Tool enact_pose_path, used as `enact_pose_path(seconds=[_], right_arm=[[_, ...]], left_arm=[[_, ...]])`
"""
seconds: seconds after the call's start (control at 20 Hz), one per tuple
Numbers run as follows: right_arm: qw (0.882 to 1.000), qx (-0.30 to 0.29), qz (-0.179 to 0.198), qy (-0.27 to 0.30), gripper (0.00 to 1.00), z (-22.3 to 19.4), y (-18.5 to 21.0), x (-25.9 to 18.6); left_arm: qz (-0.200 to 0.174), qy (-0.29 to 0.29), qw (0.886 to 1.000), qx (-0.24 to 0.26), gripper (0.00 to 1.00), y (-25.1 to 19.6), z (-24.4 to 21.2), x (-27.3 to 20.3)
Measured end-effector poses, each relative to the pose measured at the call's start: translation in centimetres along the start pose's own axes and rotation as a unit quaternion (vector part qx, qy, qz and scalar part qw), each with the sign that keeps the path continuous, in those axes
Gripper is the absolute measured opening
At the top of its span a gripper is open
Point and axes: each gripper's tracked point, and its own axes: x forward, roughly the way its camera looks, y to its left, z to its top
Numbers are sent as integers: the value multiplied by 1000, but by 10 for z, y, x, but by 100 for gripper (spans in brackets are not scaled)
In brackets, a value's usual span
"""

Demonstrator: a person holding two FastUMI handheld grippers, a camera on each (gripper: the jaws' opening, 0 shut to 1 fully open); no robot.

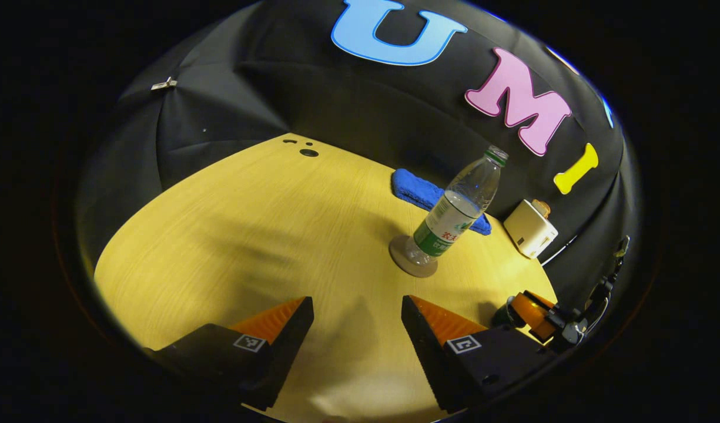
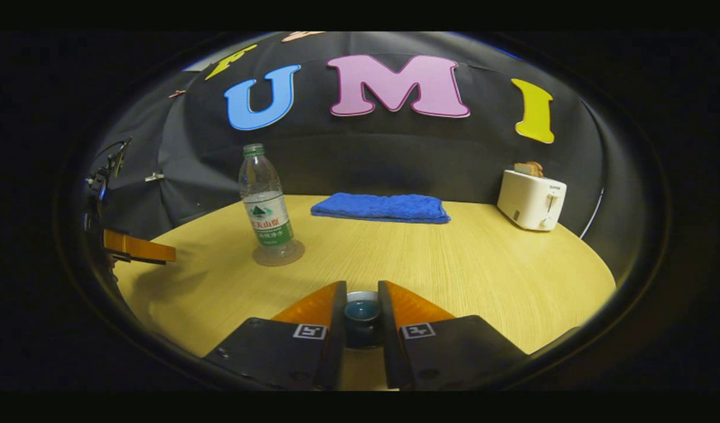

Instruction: Open the teacup lid with one hand, grasp the water bottle and pour water into the teacup with the other hand; after pouring, place the water bottle on the coaster and then close the teacup lid.

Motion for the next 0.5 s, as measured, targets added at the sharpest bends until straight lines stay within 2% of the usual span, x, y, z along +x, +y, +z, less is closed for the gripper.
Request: enact_pose_path(seconds=[0.05,0.15,0.2,0.25,0.3,0.4,0.45,0.5], right_arm=[[1000,-2,1,0,33,0,-1,-1],[1000,2,2,-1,39,1,-2,-2],[1000,5,4,-6,38,5,-2,-3],[1000,12,6,-8,51,10,-2,-3],[1000,20,11,-13,55,16,-1,-8],[999,28,10,-26,77,34,-5,-16],[999,26,5,-31,95,44,-9,-20],[999,24,2,-34,99,55,-13,-26]], left_arm=[[-2,0,1000,3,96,-3,-1,-1],[-2,-6,1000,14,96,-8,2,-5],[-3,-10,1000,19,96,-13,5,-7],[-4,-14,1000,23,96,-17,8,-10],[-5,-19,999,28,96,-21,10,-13],[-8,-27,999,35,96,-34,18,-23],[-7,-36,999,37,96,-41,25,-30],[-6,-48,998,38,96,-49,35,-37]])
